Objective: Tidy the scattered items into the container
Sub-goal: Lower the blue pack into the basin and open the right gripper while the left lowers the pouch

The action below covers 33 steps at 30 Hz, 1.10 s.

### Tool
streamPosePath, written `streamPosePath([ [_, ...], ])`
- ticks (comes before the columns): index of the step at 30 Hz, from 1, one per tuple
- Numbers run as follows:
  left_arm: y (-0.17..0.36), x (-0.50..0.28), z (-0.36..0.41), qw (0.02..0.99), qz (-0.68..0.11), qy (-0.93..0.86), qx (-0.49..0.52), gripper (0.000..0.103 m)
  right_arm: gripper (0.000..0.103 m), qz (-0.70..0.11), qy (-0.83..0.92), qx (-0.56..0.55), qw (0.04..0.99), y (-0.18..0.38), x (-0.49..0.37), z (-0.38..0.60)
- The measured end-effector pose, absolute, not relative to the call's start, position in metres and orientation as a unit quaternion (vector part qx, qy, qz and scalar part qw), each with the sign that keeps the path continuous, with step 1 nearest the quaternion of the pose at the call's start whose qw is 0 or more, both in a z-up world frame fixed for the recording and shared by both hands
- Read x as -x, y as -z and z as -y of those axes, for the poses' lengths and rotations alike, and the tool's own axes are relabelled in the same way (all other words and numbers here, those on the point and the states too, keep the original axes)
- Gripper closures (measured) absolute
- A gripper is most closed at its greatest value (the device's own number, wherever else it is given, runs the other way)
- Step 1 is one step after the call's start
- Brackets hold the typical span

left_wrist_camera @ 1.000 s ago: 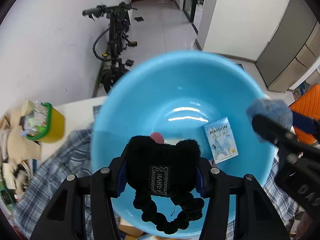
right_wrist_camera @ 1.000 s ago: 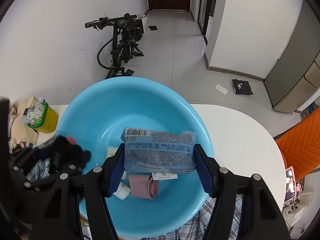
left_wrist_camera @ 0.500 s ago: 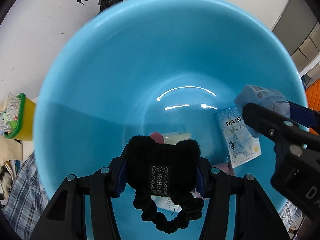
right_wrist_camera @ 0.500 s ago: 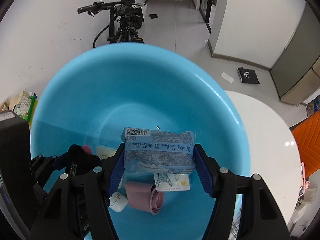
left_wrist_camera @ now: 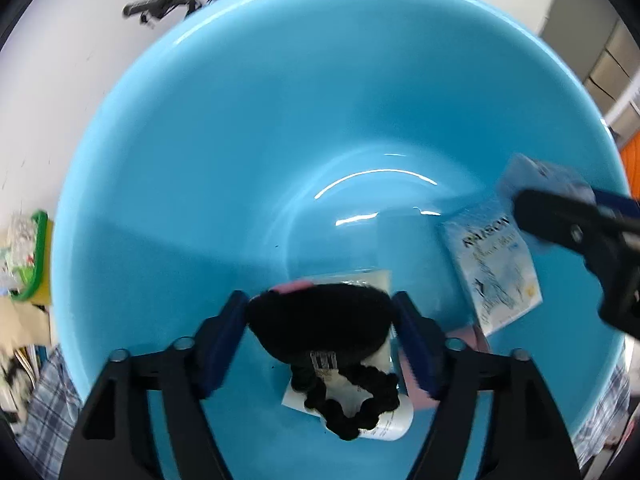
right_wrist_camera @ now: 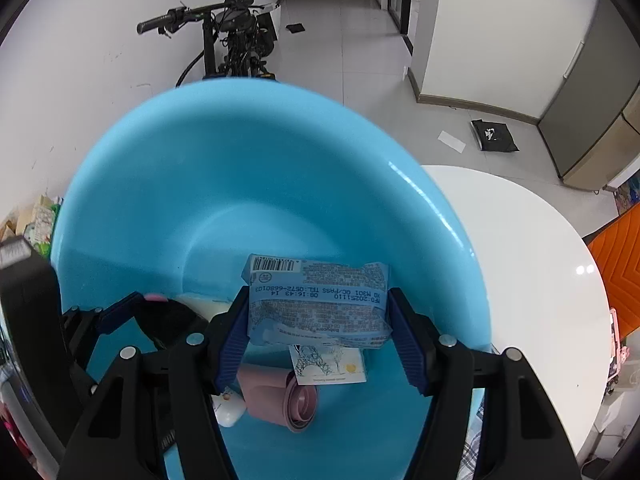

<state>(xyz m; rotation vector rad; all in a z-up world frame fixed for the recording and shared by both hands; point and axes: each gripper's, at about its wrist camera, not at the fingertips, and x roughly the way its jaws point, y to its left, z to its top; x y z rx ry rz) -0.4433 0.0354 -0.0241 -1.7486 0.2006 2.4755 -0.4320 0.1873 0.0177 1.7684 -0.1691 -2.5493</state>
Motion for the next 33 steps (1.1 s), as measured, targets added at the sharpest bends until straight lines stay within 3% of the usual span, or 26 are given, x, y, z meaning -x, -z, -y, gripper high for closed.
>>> streamPosePath([
  [17, 0.005, 0.44, -0.035, 0.047, -0.032, -0.825, 0.563, 0.024, 0.037, 0.07, 0.823, -0.563, 0.03, -0.01, 0.437, -0.171],
  [23, 0.0, 0.436, -0.042, 0.058, -0.03, -0.828, 0.557, 0.025, 0.017, 0.058, 0.819, -0.571, 0.026, 0.004, 0.442, -0.16],
  [33, -0.005, 0.434, -0.045, 0.052, -0.019, -0.828, 0.558, 0.025, 0.015, 0.062, 0.816, -0.574, 0.017, 0.005, 0.442, -0.156],
])
